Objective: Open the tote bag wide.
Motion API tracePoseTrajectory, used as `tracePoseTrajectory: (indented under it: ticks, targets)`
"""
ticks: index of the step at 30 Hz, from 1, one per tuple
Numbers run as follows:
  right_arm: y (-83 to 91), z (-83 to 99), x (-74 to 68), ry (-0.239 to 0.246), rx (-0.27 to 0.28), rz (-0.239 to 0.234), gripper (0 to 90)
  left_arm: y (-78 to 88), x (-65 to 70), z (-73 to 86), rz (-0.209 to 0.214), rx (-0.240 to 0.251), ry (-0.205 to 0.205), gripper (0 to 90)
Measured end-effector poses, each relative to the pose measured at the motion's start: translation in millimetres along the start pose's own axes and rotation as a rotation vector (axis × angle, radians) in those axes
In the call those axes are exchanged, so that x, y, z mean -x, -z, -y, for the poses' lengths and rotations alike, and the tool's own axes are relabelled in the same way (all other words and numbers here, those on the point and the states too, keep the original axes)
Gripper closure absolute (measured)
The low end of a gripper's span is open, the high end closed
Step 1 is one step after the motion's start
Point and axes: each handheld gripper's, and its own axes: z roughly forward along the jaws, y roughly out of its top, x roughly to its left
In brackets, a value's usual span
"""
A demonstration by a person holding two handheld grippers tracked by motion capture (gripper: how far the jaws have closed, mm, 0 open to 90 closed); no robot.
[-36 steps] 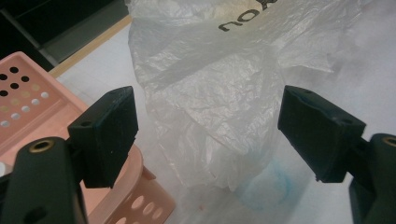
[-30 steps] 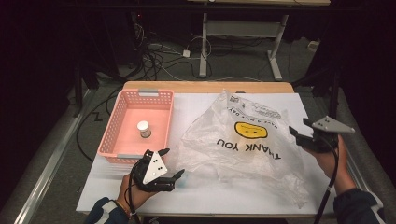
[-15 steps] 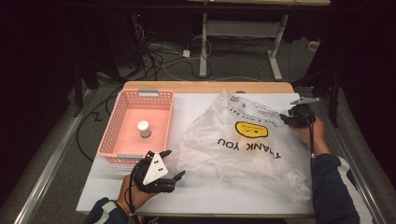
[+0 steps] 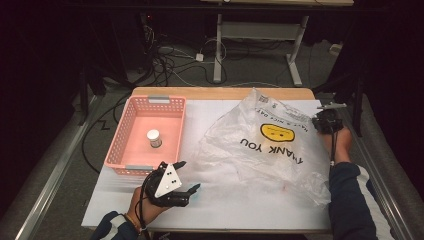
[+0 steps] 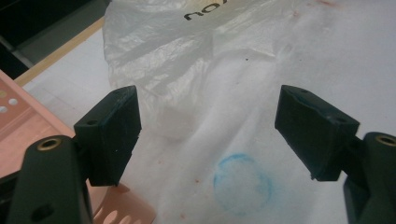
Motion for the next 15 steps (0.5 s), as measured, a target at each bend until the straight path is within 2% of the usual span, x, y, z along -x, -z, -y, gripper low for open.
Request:
tracePoseTrajectory:
  ticks: [4, 6, 7, 8, 15]
  targets:
    - [13.1, 5.5, 10.5, -0.034, -0.004, -0.022, 89.5, 1.2, 0.0, -0.6, -0.008, 0.001, -0.003, 21.9]
    - [20.9, 9.1, 14.2, -0.044, 0.011, -0.017, 89.6, 2.0, 0.2, -1.1, -0.012, 0.002, -0.007, 21.9]
    - [25.4, 11.8, 14.9, -0.026, 0.03, -0.007, 89.6, 2.5, 0.5, -1.2, -0.014, 0.003, -0.008, 21.9]
    - [28.6, 14.0, 15.1, -0.025, 0.021, -0.009, 89.3, 2.8, 0.7, -1.2, -0.016, 0.002, -0.009, 21.9]
    - [46.0, 35.6, 14.9, -0.031, 0.052, -0.018, 85.4, 2.2, -0.9, -0.4, -0.033, -0.009, -0.011, 21.9]
